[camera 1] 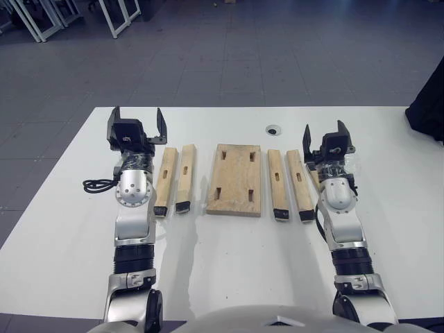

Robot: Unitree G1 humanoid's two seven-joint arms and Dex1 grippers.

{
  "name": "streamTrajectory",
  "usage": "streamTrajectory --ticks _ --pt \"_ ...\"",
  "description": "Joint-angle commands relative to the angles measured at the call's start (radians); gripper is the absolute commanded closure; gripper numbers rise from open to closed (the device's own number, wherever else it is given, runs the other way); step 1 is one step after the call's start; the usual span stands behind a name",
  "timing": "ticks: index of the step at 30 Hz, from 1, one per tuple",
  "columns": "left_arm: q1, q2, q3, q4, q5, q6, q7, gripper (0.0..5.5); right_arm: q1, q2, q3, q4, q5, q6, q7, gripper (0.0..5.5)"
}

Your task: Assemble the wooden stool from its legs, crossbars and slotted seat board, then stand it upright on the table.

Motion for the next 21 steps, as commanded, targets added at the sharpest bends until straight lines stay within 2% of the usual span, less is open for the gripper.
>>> streamTrajectory --ticks 1,11,16,21 --pt "-0.001 -0.024 0.0 -0.004 0.006 -0.011 0.033 1.02 -0.044 -0.026 0.009 0.03 -0.031 -0.008 0.003 1.68" --pt "-0.017 -0.024 -0.025 0.038 -0.077 -0.082 -0.076 1.02 -0.029 0.003 0.027 -0.003 -0.005 -0.065 0.009 1.68" --pt "-0.006 -0.02 -0.023 0.023 -0.013 -0.024 -0.015 1.02 -0.017 0.002 -0.005 -0.023 0.046 0.022 0.041 1.68" --pt "-0.024 -0.031 -0.037 0.016 -0.024 0.031 -0.034 1.02 -0.037 -0.002 0.007 -0.059 0.061 0.152 0.086 1.68"
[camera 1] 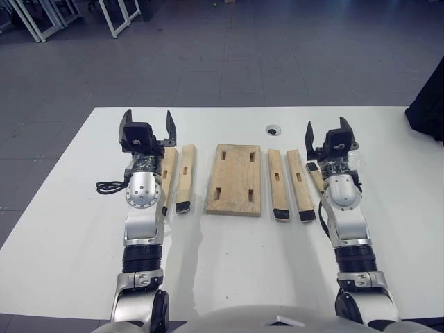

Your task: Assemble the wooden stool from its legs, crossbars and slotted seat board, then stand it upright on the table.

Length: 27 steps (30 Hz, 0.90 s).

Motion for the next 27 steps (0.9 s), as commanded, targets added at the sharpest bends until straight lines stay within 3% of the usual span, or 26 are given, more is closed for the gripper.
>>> streamTrajectory --ticks 1,4,7,13,20,27 --pt "-0.025 -0.006 0.005 0.0 -0.029 0.037 -0.01 1.02 -0.027 0.007 -0.003 -0.063 0.075 0.132 0.073 1.68" --pt "-0.027 -0.008 -0.005 0.003 -0.034 0.03 -0.017 1.02 -0.051 0.001 -0.044 -0.073 0.145 0.155 0.111 1.68" --pt "-0.014 -0.012 -0.022 -0.011 -0.051 0.027 -0.044 1.02 -0.065 -0.046 0.0 -0.06 0.089 0.087 0.143 1.68" --pt "-0.007 -0.036 -0.029 -0.039 -0.154 0.073 -0.109 1.02 -0.081 -0.031 -0.005 -0.006 0.056 0.085 0.086 1.68" --pt "0.002 -0.026 -0.064 -0.063 -0.112 0.03 -0.124 1.02 -0.107 -0.064 -0.137 0.036 0.194 0.197 0.114 1.68" --pt "0.075 -0.042 -0.069 -0.11 -0.107 -0.018 -0.119 1.02 0.072 -0.162 -0.168 -0.013 0.266 0.337 0.259 1.68"
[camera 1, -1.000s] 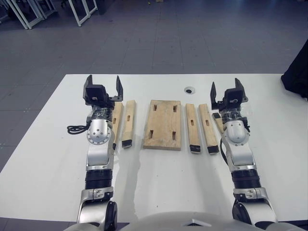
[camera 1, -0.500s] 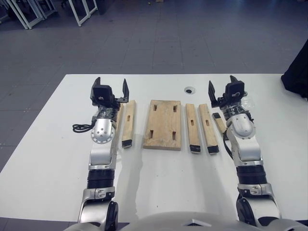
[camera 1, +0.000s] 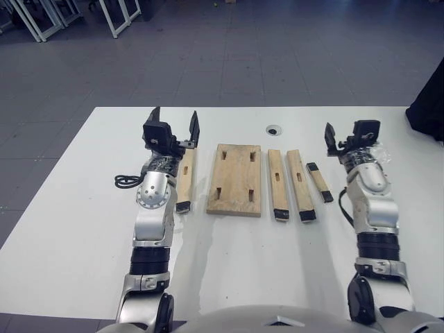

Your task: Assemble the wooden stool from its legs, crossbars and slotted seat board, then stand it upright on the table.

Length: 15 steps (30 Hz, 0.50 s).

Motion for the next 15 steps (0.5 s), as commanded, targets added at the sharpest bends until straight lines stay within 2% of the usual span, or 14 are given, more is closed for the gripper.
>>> streamTrajectory --ticks 1,5,12,15 --pt "0.05 -0.009 -0.002 -0.034 0.003 -0.031 -0.002 1.02 0.151 -0.012 0.021 -0.025 0.004 0.031 0.05 1.68" --pt "0.08 -0.013 -0.015 -0.054 0.027 -0.037 0.01 1.02 0.274 0.016 0.008 -0.096 0.053 0.06 0.073 1.68" --pt "0.111 -0.027 -0.008 -0.056 0.051 -0.039 0.038 1.02 0.411 -0.015 0.08 -0.111 0.018 0.114 0.113 1.68" --pt "0.117 -0.023 0.001 -0.059 0.065 -0.026 0.054 1.06 0.419 -0.062 0.131 -0.055 -0.031 0.178 0.131 2.28"
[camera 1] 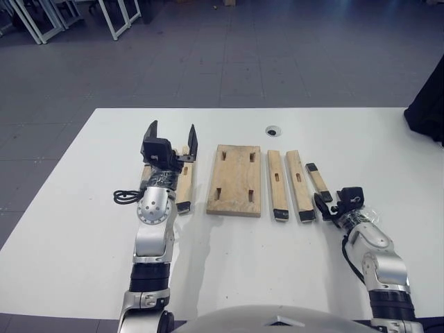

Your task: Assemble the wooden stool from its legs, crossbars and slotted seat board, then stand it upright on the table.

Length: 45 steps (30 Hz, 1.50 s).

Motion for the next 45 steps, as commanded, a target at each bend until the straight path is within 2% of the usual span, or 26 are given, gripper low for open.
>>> streamTrajectory --ticks 1,4,11,14,16,19,21,23,24,26,28,31,34,38,45 --pt "0.009 0.003 0.005 -0.011 0.026 0.019 0.022 1.06 0.025 -0.037 0.031 0.062 -0.017 0.127 0.018 2.51" --pt "0.003 -0.007 0.014 -0.012 0.019 0.056 0.036 1.06 0.015 -0.042 0.05 0.085 0.029 0.215 0.073 3.0" --pt "-0.001 -0.035 0.017 -0.03 -0.034 0.1 0.02 1.06 -0.012 -0.032 0.069 0.094 0.015 0.284 0.031 4.2" --pt "0.013 -0.003 0.009 -0.039 0.067 0.085 0.072 1.06 -0.065 -0.042 0.094 0.107 0.009 0.22 0.063 4.22" --pt "0.033 -0.026 0.064 -0.049 0.014 0.09 0.09 1.06 -0.194 -0.048 0.059 0.175 0.026 0.161 0.075 4.22" --pt "0.026 -0.073 0.151 -0.062 -0.074 0.147 0.149 1.06 -0.481 -0.05 -0.083 0.362 0.109 0.064 0.053 4.22" --pt "-0.015 -0.114 0.174 -0.097 -0.289 0.235 0.083 1.06 -0.626 -0.051 -0.143 0.423 0.161 -0.002 0.065 4.22" --pt "-0.071 -0.123 0.164 -0.158 -0.504 0.325 -0.019 1.06 -0.677 -0.029 -0.147 0.367 0.194 -0.047 0.098 4.22" --pt "-0.105 -0.109 0.162 -0.164 -0.581 0.372 -0.064 1.06 -0.668 -0.009 -0.122 0.3 0.205 -0.055 0.118 4.22" --pt "-0.132 -0.042 0.127 -0.168 -0.644 0.458 -0.164 1.06 -0.603 0.009 0.047 0.195 0.127 -0.082 0.187 4.22" --pt "-0.146 -0.011 0.117 -0.158 -0.74 0.55 -0.232 1.06 -0.551 0.036 0.169 0.117 0.096 -0.099 0.24 4.22" --pt "-0.21 -0.056 0.198 -0.102 -0.969 0.677 -0.143 1.06 -0.533 0.038 0.291 0.034 0.021 -0.159 0.287 4.22" --pt "-0.242 -0.069 0.219 -0.094 -1.118 0.753 -0.09 1.06 -0.54 0.052 0.299 0.017 0.021 -0.184 0.298 4.22" --pt "-0.242 -0.07 0.235 -0.045 -1.119 0.757 -0.024 1.06 -0.538 0.085 0.292 0.012 0.008 -0.205 0.245 4.22" --pt "-0.29 -0.084 0.26 -0.005 -1.185 0.766 0.038 1.06 -0.515 0.076 0.348 0.007 -0.016 -0.222 0.302 4.22"
